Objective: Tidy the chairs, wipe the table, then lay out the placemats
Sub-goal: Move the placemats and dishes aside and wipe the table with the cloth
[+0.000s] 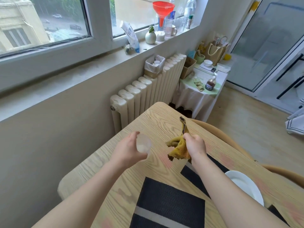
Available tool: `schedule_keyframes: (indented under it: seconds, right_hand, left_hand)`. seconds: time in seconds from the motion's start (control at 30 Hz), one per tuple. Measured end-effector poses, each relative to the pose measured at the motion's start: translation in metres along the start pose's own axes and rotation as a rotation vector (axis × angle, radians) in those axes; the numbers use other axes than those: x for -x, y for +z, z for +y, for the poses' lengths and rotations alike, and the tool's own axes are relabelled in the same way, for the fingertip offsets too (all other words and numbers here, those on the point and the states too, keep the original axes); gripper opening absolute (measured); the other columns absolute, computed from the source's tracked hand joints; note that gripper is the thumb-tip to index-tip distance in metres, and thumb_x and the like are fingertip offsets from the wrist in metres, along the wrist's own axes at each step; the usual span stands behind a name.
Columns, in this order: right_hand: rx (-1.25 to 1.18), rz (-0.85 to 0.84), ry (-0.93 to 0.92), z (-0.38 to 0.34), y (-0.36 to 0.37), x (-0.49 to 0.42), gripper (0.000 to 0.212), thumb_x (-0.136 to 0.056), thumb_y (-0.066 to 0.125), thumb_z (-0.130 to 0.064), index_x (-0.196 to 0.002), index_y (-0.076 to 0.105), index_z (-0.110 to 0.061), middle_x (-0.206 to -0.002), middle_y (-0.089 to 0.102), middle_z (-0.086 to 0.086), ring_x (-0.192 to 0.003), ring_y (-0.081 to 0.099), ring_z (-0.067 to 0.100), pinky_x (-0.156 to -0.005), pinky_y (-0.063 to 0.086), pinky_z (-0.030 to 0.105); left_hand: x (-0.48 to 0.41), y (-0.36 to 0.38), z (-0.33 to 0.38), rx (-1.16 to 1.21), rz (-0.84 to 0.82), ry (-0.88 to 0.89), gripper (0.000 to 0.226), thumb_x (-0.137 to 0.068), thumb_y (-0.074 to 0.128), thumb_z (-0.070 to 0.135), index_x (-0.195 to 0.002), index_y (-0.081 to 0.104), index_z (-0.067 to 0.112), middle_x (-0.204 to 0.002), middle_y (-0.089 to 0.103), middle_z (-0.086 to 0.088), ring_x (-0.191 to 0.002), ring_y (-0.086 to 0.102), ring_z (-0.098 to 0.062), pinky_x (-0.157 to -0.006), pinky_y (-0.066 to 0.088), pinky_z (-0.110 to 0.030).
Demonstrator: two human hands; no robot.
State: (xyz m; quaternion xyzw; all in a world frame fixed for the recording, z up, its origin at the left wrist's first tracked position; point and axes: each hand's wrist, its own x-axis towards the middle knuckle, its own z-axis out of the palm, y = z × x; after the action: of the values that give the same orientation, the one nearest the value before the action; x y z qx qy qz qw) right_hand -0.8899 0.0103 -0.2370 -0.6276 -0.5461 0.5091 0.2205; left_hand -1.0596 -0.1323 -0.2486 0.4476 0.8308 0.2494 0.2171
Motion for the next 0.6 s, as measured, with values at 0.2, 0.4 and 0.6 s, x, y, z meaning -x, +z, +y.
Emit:
schedule_keyframes:
  seconds: [0.2,0.4,0.6]
  right_hand:
    - [0.288,0.125,-0.193,-0.008,0.013,-0.042,0.021,-0.088,0.058,-0.028,-0.102,0.056,-0.012,-0.09,0.059,0.001,-0.075,0.052,0.014,-0.055,0.037,0.026]
    - [0.627,-0.093,-0.378,0.019,0.039,-0.046,0.011,-0.083,0.063,-0.023,-0.091,0.057,-0.02,-0.088,0.057,-0.006,-0.087,0.054,0.016,-0.064,0.04,0.026]
    - [0.854,-0.426,-0.42,0.065,0.054,-0.022,0.059,-0.087,0.058,-0.051,-0.141,0.038,-0.041,-0.153,0.022,-0.004,-0.138,0.029,0.021,-0.111,0.034,0.042]
  left_hand:
    - [-0.053,0.01,-0.012,-0.002,0.03,-0.056,0.086,-0.073,0.071,0.033,-0.146,0.029,0.017,-0.143,0.043,0.001,-0.128,0.044,-0.018,-0.1,0.038,-0.028]
    - [-0.084,0.021,-0.021,-0.025,0.122,-0.069,0.085,-0.074,0.069,0.036,-0.146,0.028,0.018,-0.141,0.043,-0.003,-0.126,0.044,-0.023,-0.099,0.038,-0.033]
    - [-0.072,0.03,-0.033,-0.016,0.337,0.123,0.081,-0.074,0.067,0.046,-0.144,0.034,0.022,-0.149,0.035,-0.002,-0.136,0.033,-0.02,-0.113,0.028,-0.041]
